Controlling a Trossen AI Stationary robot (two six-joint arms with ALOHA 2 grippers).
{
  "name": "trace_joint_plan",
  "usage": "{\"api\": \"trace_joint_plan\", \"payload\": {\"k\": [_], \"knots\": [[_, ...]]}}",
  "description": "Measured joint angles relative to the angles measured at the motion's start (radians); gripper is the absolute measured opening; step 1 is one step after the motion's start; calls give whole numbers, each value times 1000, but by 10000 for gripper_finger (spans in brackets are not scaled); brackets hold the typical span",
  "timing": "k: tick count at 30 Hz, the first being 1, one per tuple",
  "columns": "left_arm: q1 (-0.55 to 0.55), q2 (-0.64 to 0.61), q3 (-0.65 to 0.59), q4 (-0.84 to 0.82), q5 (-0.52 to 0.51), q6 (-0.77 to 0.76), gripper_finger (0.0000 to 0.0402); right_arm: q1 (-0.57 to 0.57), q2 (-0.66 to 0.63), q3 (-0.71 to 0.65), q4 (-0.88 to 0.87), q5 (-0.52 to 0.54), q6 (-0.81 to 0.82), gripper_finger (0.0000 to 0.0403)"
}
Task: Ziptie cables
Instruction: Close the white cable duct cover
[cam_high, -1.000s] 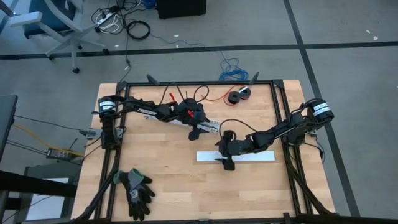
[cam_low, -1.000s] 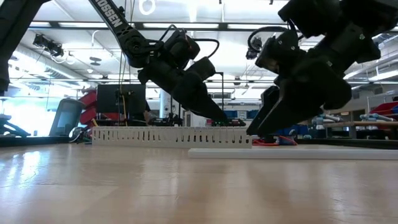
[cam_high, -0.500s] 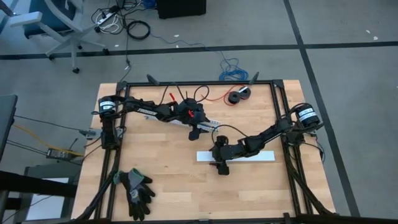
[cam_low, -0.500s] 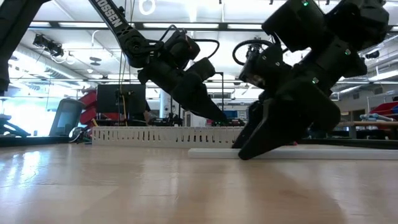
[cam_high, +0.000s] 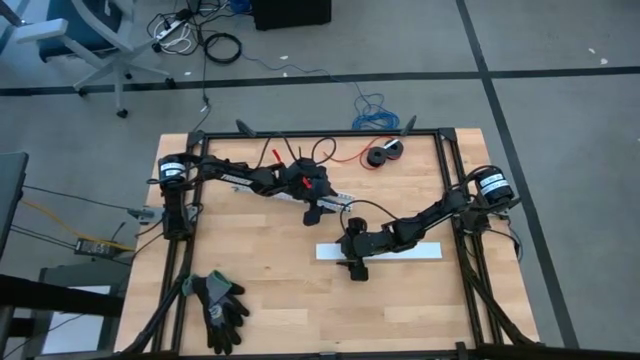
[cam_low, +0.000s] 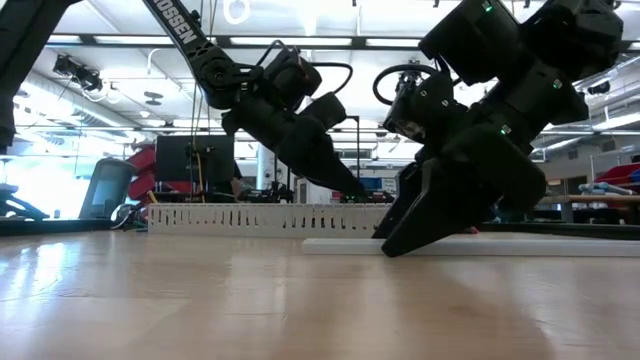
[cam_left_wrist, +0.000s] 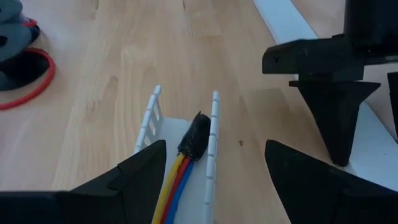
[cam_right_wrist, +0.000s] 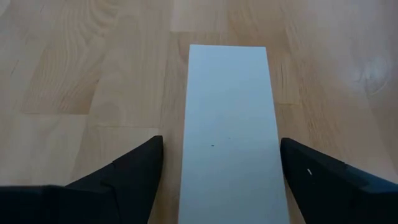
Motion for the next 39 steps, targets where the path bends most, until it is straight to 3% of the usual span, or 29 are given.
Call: {"api": "trace_joint_plan", "payload": {"k": [9, 15, 19, 27, 39], "knots": [[8, 0, 5, -11, -34, 54, 285, 0, 0, 0, -4, -2, 6, 307], [23, 1, 135, -254, -11, 180, 285, 0, 0, 0, -12, -2, 24, 307], [49, 10, 202, -287, 48, 265, 285, -1, 0, 0, -12, -2, 25, 307], [100, 149, 296, -311, 269, 260, 284, -1, 0, -1, -36, 0, 89, 307], [64, 174, 307, -237, 197, 262, 284, -7, 0, -1, -40, -2, 103, 307]]}}
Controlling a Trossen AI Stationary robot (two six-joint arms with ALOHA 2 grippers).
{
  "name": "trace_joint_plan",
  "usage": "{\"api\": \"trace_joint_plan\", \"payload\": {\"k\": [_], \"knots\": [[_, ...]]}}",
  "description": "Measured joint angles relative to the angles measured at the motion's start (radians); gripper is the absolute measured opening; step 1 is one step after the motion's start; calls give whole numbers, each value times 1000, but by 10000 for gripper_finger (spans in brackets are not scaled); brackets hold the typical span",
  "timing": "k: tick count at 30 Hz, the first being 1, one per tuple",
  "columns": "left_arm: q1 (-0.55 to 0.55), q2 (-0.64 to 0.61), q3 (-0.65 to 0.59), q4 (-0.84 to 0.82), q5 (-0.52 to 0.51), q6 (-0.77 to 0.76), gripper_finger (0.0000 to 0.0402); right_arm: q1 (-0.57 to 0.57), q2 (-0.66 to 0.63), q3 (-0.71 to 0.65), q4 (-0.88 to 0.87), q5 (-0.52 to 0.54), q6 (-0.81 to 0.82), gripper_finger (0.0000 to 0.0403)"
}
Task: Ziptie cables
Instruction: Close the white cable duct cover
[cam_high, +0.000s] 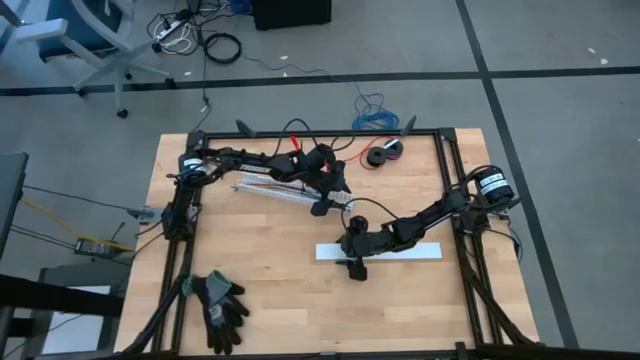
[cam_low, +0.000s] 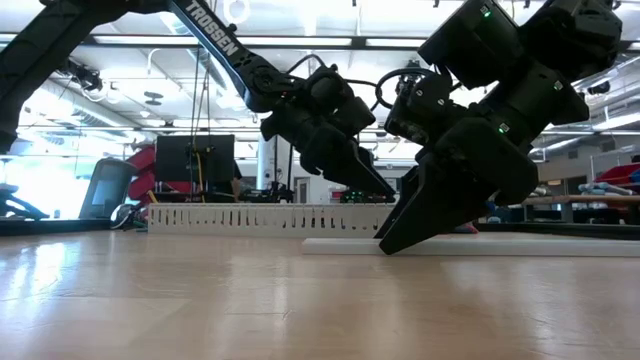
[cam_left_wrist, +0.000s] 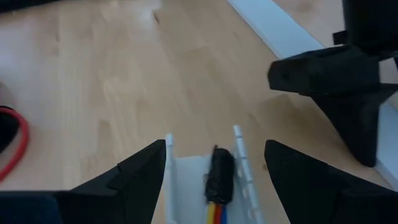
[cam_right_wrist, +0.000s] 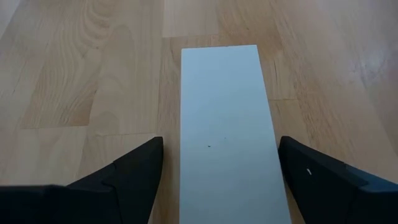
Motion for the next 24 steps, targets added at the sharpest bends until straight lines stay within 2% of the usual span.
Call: {"api": "trace_joint_plan", "payload": {"k": [5, 11, 16, 24], "knots": [[1, 0, 0, -15, -29, -44, 290, 0, 0, 0, 0, 0, 0, 307], [0, 0, 0, -21, -87, -47, 316, -6, 0, 0, 2, -2, 2, 307], [0, 0, 0, -27, -88, -47, 337, -7, 0, -1, 6, -2, 4, 307], [0, 0, 0, -33, -88, -48, 339, -6, 0, -1, 6, -1, 9, 305]]}}
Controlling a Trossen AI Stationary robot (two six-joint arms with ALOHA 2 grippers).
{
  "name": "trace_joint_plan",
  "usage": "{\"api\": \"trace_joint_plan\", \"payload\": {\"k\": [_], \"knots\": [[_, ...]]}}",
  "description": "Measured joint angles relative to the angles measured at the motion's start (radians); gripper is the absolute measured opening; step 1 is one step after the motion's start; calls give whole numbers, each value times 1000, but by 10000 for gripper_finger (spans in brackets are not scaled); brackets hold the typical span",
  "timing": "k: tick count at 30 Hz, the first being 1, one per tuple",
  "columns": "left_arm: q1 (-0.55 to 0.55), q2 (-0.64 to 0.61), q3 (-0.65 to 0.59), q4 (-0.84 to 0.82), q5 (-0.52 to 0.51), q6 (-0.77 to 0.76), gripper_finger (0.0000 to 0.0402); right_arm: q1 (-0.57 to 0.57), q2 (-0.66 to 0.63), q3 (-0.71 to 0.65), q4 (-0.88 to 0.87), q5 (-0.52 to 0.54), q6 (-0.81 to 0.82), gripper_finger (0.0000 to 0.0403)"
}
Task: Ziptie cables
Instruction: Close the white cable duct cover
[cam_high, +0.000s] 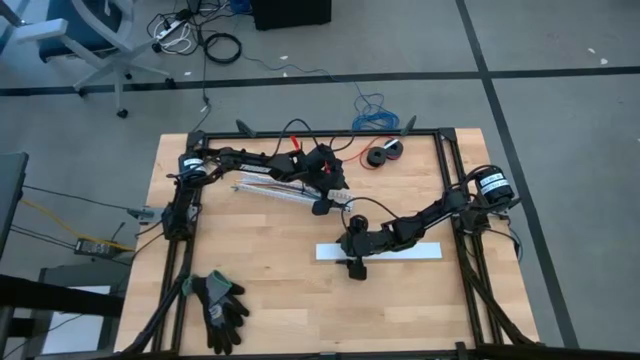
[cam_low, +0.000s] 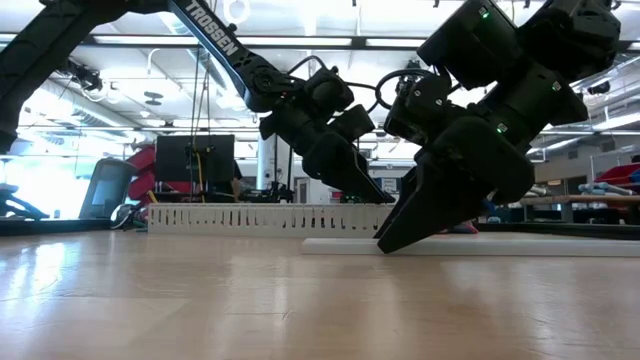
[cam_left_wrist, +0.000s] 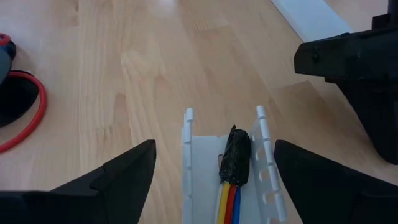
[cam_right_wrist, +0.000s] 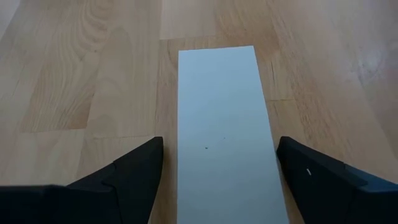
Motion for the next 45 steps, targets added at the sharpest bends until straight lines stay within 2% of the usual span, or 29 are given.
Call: {"api": "trace_joint_plan", "payload": {"k": [3, 9, 13, 25, 31, 40, 45], "knots": [[0, 0, 0, 0, 0, 0, 339, 0, 0, 0, -2, 1, 11, 290], [0, 0, 0, 5, -1, 0, 339, -2, 0, 0, -4, -6, 15, 228], [0, 0, 0, 8, -1, 0, 339, -2, -2, 2, 2, -22, 28, 202], [0, 0, 0, 9, -3, -7, 339, 0, -3, 0, 3, -26, 40, 172], [0, 0, 0, 7, -2, -7, 339, 0, -25, -3, -17, -26, 59, 189], [0, 0, -1, -34, -2, -8, 339, 0, -112, -3, -73, -20, 112, 262], [0, 0, -1, -55, -2, -8, 339, 0, -116, 109, -316, -49, 116, 283]]}}
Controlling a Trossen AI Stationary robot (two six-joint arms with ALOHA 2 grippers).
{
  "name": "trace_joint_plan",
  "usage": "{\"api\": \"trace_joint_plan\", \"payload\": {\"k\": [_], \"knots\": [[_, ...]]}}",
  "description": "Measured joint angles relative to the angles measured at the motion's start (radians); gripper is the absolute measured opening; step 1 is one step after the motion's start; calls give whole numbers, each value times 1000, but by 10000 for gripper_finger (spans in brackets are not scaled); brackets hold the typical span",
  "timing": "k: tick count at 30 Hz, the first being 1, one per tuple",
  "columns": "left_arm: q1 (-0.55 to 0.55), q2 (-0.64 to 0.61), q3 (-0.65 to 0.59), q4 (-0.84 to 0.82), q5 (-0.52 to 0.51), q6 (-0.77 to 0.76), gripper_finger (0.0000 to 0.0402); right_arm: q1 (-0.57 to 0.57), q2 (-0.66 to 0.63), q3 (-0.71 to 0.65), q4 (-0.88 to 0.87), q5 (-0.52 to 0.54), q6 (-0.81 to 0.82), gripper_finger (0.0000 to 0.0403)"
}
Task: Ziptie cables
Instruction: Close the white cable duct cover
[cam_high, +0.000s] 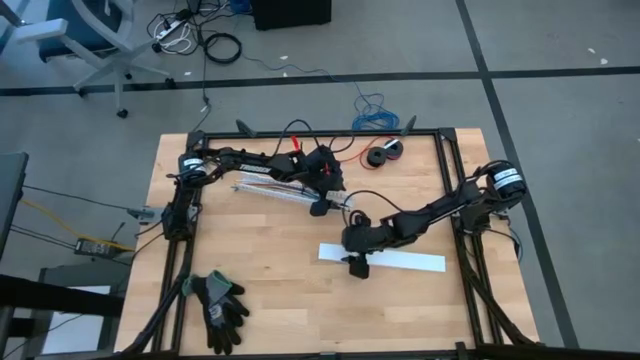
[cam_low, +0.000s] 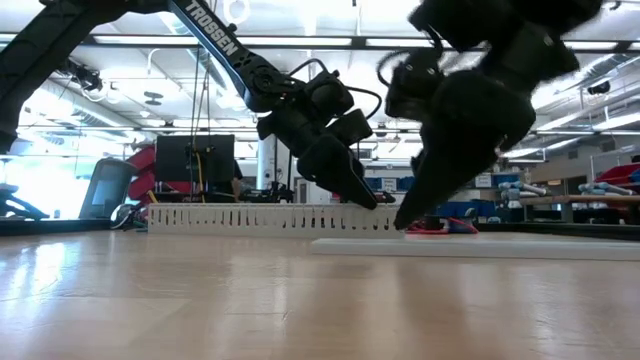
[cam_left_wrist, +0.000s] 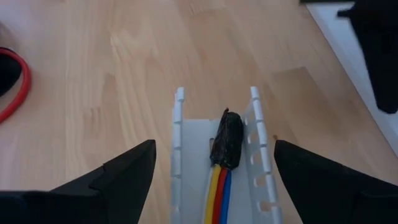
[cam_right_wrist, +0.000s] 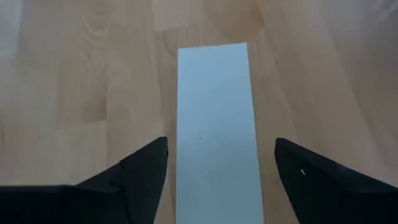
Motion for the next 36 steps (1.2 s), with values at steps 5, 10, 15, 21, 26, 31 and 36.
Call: {"api": "trace_joint_plan", "payload": {"k": [5, 10, 15, 21, 26, 31, 36], "knots": [[0, 0, 0, -16, 0, 0, 339, 0, 1, 114, -185, -2, -36, 283], [0, 0, 0, -20, 0, -35, 339, 0, 12, 134, -209, -19, -29, 286], [-5, 0, 0, -23, 1, -52, 339, 0, 42, 135, -174, -15, -29, 288], [-6, 0, 0, -40, -3, -52, 339, -11, 70, 135, -148, 11, -58, 288], [-5, -1, 0, -41, -21, -52, 339, -8, 105, 134, -84, 16, -53, 286], [-6, -1, 0, -44, -29, -52, 339, -8, 104, 134, -79, 17, -45, 279], [-6, -1, 0, -46, -31, -52, 339, -8, 104, 134, -68, 21, 31, 270]]}}
